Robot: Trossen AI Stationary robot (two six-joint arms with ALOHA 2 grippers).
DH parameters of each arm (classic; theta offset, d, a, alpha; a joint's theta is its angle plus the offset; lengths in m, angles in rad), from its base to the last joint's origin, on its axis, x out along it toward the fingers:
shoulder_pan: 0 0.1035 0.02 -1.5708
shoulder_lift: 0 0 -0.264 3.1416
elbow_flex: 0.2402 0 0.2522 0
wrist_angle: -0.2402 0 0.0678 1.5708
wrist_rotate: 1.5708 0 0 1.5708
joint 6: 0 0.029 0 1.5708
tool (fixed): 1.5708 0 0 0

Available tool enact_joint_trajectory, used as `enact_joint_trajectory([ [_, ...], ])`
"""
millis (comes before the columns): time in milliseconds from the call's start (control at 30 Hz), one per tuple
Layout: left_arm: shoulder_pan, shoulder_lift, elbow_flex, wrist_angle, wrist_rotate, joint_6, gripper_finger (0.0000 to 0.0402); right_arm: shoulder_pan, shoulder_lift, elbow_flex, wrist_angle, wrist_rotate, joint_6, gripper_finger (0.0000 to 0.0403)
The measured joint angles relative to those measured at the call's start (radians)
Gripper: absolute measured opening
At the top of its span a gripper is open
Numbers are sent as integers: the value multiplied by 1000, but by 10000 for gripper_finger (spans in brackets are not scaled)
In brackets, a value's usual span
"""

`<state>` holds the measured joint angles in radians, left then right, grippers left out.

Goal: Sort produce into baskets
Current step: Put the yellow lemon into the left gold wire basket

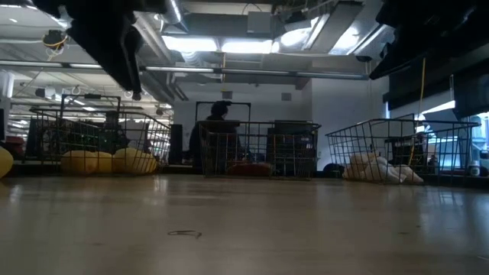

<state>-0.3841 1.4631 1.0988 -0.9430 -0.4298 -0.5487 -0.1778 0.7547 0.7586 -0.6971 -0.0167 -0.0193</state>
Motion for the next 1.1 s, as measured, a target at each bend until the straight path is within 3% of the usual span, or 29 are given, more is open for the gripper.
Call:
enact_joint_trajectory([
  [333, 33, 4, 0, 3, 6, 44, 230, 15, 2, 0, 2, 25, 0, 124],
  [567, 58, 4, 0, 4, 164, -27, 255, 15, 2, 0, 3, 25, 12, 124],
  [667, 64, 4, 0, -11, 181, -18, 268, 15, 2, 0, 11, 25, 13, 124],
  [967, 72, 8, -2, -301, 172, -42, 266, 15, 2, 0, 18, 25, 13, 124],
  [1100, 102, 47, -2, -436, 217, -56, 260, 15, 2, 0, 15, 25, 13, 124],
])
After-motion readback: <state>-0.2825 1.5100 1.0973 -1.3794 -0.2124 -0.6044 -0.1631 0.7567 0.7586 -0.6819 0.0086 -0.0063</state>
